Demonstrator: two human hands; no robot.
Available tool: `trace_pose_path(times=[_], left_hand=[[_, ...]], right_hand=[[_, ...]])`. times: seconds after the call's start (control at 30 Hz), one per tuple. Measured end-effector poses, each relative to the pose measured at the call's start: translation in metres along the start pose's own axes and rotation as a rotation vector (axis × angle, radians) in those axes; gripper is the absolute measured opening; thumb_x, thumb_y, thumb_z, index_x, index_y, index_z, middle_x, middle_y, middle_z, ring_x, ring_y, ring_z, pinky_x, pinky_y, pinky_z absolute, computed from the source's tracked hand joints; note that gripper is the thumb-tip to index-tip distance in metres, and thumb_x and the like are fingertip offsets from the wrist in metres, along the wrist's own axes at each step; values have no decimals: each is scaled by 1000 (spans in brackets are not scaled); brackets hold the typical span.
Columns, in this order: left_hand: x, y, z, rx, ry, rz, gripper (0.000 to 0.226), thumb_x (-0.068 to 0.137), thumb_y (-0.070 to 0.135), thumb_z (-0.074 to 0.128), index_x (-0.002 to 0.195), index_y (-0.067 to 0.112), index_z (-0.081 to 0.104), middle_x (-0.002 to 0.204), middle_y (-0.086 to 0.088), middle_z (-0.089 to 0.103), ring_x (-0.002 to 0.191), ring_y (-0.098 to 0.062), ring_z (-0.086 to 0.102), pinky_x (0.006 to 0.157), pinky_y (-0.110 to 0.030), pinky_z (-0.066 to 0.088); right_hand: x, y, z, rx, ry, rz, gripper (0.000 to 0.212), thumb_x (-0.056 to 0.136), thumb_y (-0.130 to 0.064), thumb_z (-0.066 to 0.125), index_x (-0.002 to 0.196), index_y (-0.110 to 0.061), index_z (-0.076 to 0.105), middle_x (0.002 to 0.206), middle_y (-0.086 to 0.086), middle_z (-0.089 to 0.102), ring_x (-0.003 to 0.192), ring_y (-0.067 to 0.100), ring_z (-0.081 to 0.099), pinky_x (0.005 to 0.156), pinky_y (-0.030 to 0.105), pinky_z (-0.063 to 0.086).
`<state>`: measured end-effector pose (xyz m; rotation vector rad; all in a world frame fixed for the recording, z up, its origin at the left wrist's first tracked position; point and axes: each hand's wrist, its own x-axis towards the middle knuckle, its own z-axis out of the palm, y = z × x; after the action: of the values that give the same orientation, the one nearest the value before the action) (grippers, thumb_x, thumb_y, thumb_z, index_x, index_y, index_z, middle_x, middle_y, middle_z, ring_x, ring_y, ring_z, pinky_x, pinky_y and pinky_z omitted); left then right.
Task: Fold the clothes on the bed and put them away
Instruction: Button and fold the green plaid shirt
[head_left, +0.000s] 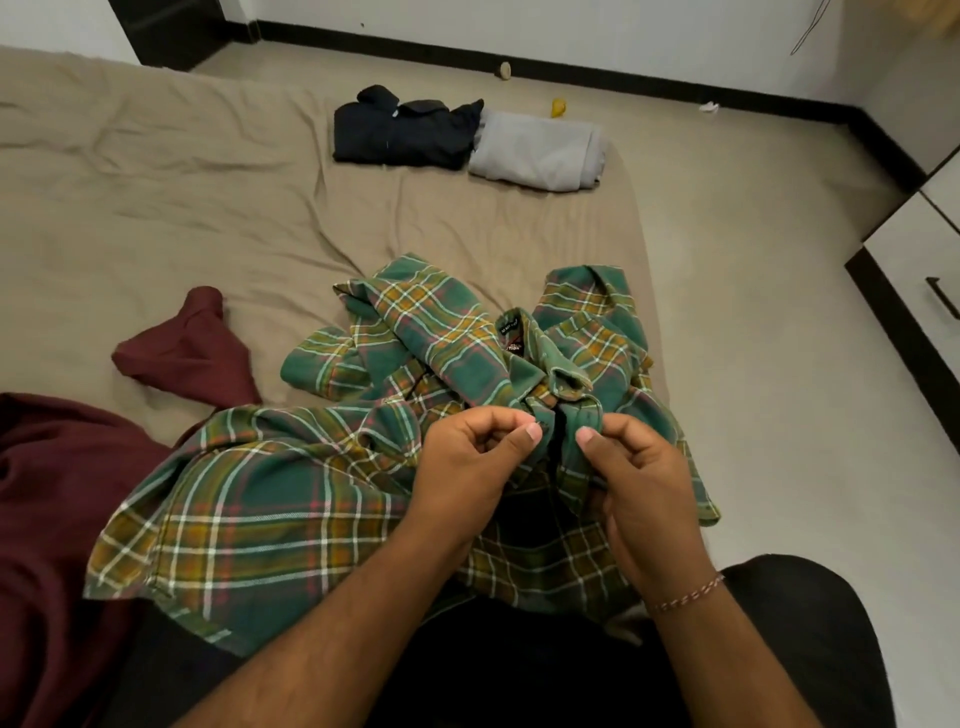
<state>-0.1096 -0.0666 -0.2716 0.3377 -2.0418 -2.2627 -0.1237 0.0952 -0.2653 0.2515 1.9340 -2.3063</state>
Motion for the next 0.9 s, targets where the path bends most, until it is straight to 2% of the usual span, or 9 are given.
trace_pose_path(times=[0.1, 0.17, 0.27, 0.33, 0.47, 0.7, 0.8, 0.9], left_hand=[[-1, -1, 1, 47, 12, 37, 3, 90, 10, 79, 87, 11, 79, 84, -10, 77, 76, -16, 70, 76, -39, 61], [-1, -3, 1, 75, 13, 61, 4, 90, 12, 81, 86, 13, 79, 81, -6, 78, 74, -16, 71, 73, -38, 61], [0, -5, 2, 105, 18, 83, 5, 89, 13, 81, 85, 14, 79, 78, -5, 76, 69, -14, 68, 66, -32, 59], [1, -5, 3, 118, 21, 89, 6, 89, 13, 81, 84, 14, 79, 76, -6, 75, 66, -12, 66, 63, -29, 57], [2, -7, 4, 143, 7, 106, 7, 90, 13, 80, 84, 13, 78, 76, -7, 74, 65, -12, 64, 61, -31, 56], [6, -9, 3, 203, 1, 119, 8, 91, 14, 79, 84, 14, 77, 75, -5, 74, 67, -12, 65, 61, -25, 55], [8, -10, 1, 210, -5, 101, 12, 92, 14, 77, 81, 18, 76, 67, 2, 69, 58, -7, 59, 55, -23, 49], [11, -9, 0, 243, -29, 74, 16, 93, 14, 76, 79, 21, 74, 61, 10, 65, 51, -3, 55, 53, -20, 44]], right_hand=[[2, 6, 0, -111, 34, -76, 4, 93, -14, 73, 95, -13, 76, 94, 18, 76, 94, 43, 73, 88, 58, 60], [1, 8, 0, -216, 26, -137, 5, 90, -16, 77, 95, -15, 77, 91, 14, 76, 91, 41, 72, 84, 56, 62], [-1, 6, 0, -296, 17, -179, 10, 88, -12, 78, 90, -22, 79, 87, 0, 78, 81, 16, 73, 73, 35, 62], [-2, 4, 0, -314, 3, -190, 14, 88, -9, 78, 89, -23, 79, 86, -2, 78, 80, 13, 74, 71, 28, 62], [-2, 4, -1, -315, 1, -205, 13, 85, -9, 82, 90, -20, 77, 82, 4, 76, 77, 20, 72, 72, 33, 64], [0, 5, 0, -311, -19, -244, 18, 87, -4, 79, 91, -22, 77, 83, 0, 76, 76, 10, 70, 71, 23, 60], [1, 5, 2, -291, -12, -232, 24, 95, 2, 67, 91, -20, 77, 79, 0, 75, 69, 11, 69, 65, 22, 58], [1, 5, 4, -341, -25, -271, 20, 95, 1, 68, 92, -17, 76, 77, 1, 74, 63, 13, 68, 61, 23, 57]])
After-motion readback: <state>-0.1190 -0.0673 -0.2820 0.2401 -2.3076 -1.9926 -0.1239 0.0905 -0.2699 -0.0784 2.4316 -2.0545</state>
